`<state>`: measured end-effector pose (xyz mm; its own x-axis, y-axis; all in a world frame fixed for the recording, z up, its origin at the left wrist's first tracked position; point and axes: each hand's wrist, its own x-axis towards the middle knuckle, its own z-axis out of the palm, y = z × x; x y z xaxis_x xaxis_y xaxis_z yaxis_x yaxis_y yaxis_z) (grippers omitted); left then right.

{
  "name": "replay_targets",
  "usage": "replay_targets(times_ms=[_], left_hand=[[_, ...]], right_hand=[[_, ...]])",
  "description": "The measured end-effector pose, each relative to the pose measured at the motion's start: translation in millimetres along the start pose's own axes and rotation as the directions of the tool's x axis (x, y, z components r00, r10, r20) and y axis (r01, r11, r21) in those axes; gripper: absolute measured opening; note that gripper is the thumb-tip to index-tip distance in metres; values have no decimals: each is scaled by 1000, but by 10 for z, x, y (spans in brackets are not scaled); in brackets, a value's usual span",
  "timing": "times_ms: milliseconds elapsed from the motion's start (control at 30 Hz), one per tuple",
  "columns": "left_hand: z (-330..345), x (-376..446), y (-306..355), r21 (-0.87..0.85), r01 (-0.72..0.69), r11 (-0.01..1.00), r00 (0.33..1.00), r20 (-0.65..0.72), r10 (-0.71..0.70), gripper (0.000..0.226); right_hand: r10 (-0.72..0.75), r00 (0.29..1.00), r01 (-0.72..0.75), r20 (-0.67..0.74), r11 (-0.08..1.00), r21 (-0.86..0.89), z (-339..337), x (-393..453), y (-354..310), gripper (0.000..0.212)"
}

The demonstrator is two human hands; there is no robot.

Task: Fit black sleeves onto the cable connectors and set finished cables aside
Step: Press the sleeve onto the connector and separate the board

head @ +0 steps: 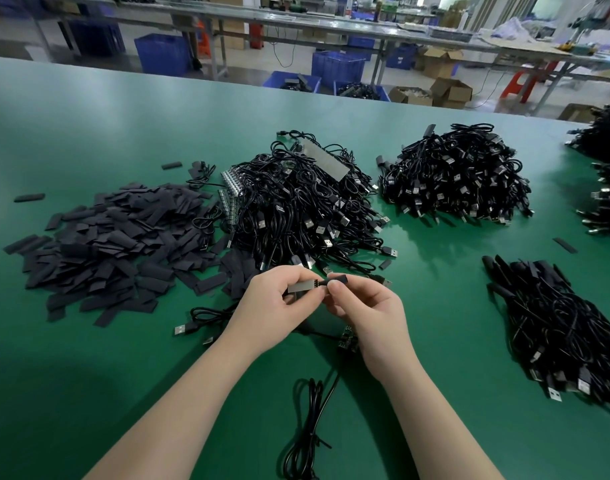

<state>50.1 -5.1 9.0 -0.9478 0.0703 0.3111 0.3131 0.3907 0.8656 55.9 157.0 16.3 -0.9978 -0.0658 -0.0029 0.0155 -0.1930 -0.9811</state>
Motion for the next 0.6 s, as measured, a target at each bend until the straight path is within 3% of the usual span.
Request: replay_targets(times_ms=[167,333,600], left_hand=[[-1,-3,17,-60,33,998,999,13,-32,30],[-50,10,-14,24,-7,1000,998,64,5,25],[-28,0,-3,78,-20,997,997,78,14,20]], right_hand=[[-21,994,29,-109,997,76,-24,22,-12,10],[-41,990,58,-133,990,128,-21,9,-26,15],[-116,983,119,-143,993,14,1,-18,-46,2]])
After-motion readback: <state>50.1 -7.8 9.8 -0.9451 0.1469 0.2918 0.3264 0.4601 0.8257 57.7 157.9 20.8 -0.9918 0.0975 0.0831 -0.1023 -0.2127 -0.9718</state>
